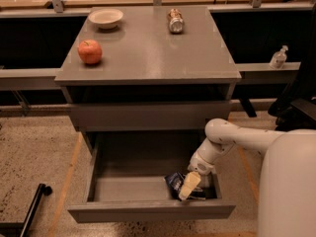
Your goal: Place blue chip bag into middle drawer
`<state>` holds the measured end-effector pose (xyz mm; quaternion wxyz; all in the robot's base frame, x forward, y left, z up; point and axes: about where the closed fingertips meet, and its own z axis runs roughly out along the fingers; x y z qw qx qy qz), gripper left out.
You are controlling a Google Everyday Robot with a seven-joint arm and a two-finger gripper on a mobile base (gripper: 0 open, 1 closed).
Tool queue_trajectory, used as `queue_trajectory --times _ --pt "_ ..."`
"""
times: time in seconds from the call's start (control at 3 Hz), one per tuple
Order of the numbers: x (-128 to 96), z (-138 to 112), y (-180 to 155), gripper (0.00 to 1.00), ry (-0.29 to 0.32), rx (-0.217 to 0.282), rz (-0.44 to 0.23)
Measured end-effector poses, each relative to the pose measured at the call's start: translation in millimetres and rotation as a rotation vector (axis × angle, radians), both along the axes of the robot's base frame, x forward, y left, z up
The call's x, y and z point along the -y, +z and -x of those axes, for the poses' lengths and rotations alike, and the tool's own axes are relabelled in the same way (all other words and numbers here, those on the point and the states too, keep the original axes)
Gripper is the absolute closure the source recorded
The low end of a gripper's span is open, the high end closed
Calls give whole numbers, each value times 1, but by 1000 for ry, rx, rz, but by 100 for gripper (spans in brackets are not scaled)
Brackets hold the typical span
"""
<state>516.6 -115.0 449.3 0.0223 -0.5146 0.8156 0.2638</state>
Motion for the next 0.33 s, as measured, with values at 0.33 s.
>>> queue_trajectory --times 0.33 --pt "0 0 0 0 0 0 0"
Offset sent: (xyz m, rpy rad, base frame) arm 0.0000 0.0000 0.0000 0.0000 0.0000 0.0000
